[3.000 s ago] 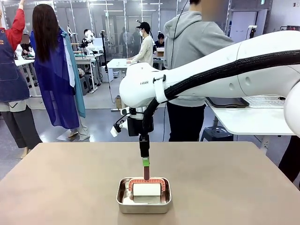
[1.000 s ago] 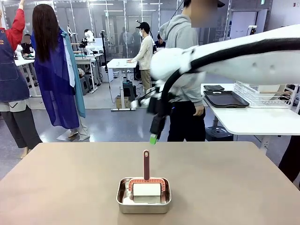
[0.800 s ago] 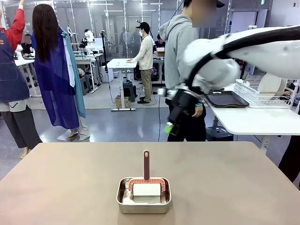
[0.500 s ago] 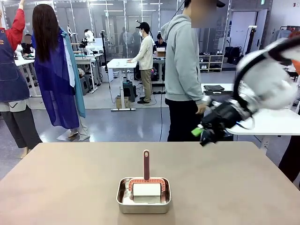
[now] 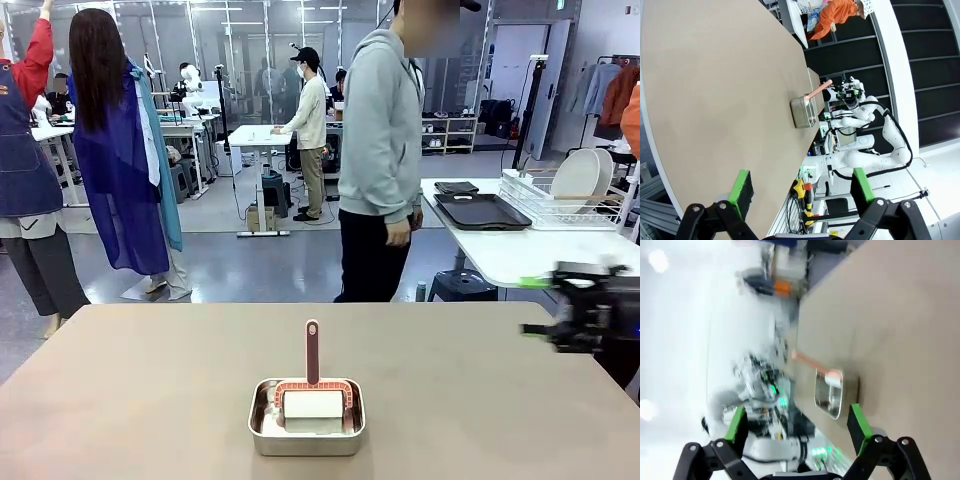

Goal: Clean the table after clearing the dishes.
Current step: Place the Lint Roller back on top of the Airtight Container.

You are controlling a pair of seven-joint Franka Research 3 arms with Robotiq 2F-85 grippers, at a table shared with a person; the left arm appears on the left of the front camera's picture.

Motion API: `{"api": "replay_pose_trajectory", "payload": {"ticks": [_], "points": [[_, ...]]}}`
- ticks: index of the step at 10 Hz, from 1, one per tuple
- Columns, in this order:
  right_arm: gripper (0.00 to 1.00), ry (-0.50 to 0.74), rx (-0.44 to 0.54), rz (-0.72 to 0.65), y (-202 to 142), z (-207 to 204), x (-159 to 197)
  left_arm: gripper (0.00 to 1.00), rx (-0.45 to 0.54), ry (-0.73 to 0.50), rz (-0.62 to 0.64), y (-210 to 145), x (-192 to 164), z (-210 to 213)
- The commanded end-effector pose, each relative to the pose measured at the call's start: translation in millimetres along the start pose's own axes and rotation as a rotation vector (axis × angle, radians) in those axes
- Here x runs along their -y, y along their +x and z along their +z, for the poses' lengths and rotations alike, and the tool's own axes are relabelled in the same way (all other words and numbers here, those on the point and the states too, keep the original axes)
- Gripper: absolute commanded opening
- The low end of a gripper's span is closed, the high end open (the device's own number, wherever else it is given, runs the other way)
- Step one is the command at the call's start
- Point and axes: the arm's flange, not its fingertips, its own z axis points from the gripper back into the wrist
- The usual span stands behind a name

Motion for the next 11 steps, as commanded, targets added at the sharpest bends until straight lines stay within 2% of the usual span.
{"api": "replay_pose_trajectory", "payload": {"ticks": [1, 6, 8, 9, 11], "points": [[1.0, -0.044, 0.103, 0.032, -42.7, 58.2, 1.8, 1.0, 0.007, 0.004, 0.002, -3.3, 3.0, 1.9], [1.0, -0.207, 0.211, 0.098, -52.8, 189.8, -1.1, 1.0, 0.007, 0.004, 0.002, -3.3, 3.0, 1.9], [1.0, -0.231, 0.222, 0.158, -32.4, 193.9, 22.7, 1.0, 0.007, 0.004, 0.002, -3.3, 3.0, 1.9], [1.0, -0.217, 0.225, 0.081, -33.5, 204.6, 0.1, 1.0, 0.007, 0.004, 0.002, -3.3, 3.0, 1.9], [1.0, -0.217, 0.225, 0.081, -33.5, 204.6, 0.1, 1.0, 0.007, 0.004, 0.002, -3.3, 3.0, 1.9]]}}
